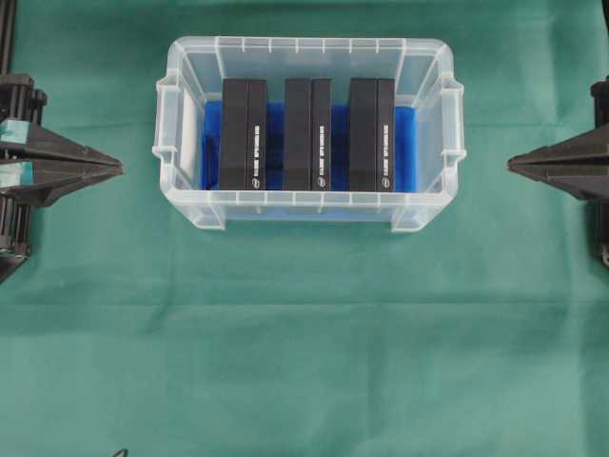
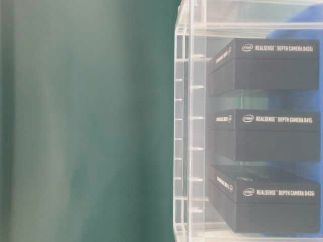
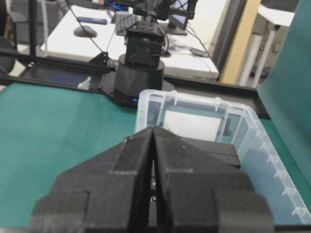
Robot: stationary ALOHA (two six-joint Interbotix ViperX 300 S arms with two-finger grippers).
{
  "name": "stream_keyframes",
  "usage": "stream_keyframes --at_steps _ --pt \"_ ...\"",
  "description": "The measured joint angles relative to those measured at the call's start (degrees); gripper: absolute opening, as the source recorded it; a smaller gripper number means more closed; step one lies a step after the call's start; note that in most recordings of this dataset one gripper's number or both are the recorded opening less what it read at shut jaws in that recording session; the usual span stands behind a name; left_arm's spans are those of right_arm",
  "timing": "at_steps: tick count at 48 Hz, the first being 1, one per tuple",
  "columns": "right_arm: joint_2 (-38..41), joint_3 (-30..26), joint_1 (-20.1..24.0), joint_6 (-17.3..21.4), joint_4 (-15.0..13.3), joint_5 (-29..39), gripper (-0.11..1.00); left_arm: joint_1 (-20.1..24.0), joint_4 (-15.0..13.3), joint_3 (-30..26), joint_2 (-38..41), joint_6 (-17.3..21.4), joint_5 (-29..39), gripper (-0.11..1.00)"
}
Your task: Take the box out of the case with the left arm.
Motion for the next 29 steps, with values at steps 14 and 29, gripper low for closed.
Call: stream_keyframes --at_steps 14,29 --pt "2.9 -2.2 -0.1 0.0 -0.1 8.3 0.03 0.0 1.8 -1.5 0.5 -0.2 6.2 0.02" --pt "1.2 -10.0 -0.1 0.0 -0.1 16.4 0.03 -1.0 1.8 -6.2 0.5 -0.6 9.7 0.02"
